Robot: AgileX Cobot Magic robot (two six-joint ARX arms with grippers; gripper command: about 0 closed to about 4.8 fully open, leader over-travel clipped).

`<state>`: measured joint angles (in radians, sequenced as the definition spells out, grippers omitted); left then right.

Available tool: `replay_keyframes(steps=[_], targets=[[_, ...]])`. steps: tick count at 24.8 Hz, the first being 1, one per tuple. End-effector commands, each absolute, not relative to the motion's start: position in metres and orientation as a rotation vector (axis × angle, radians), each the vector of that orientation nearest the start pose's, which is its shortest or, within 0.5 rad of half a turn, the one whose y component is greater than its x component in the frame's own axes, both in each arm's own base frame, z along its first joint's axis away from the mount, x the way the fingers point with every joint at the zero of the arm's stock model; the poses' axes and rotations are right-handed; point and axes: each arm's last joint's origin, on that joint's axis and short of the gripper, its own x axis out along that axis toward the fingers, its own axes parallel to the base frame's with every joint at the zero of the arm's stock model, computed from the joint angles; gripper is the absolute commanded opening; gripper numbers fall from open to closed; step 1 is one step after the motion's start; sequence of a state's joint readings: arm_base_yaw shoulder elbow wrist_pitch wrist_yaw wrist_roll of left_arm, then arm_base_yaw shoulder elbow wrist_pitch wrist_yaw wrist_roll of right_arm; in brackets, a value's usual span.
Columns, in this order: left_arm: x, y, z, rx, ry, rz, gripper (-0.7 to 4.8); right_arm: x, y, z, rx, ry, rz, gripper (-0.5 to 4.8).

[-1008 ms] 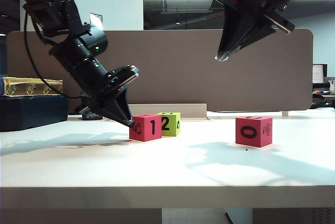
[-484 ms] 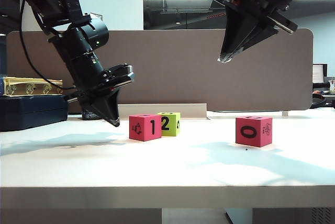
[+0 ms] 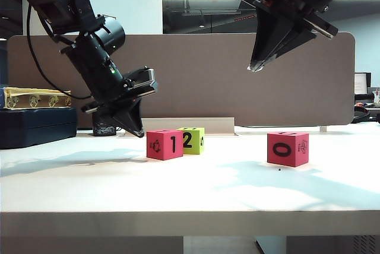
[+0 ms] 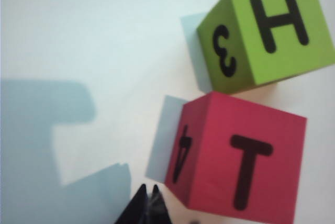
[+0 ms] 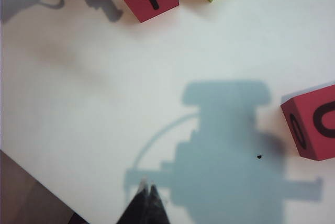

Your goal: Select the appropriate blocks from the scattered letter blocks on the table and arrange them in a row to spell out "THU".

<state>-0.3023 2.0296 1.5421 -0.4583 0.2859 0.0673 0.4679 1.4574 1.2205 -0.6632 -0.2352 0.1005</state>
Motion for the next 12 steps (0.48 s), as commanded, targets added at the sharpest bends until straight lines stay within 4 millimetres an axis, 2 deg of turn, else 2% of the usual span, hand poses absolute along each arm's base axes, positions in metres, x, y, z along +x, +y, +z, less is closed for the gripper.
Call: replay_keyframes(steps=[1,12], targets=[[0.4153,-0.1399,0.2008,0.05,0.939,-0.605,-0.05,0.2668,0.1426,0.2947,-0.012,0.926,0.608,-0.05],[0.4125,-0.1415,0.1999,0.002,0.967,-0.669,-0.05,0.2669,0.1426,0.2947,-0.012,0.925,0.608,-0.05]])
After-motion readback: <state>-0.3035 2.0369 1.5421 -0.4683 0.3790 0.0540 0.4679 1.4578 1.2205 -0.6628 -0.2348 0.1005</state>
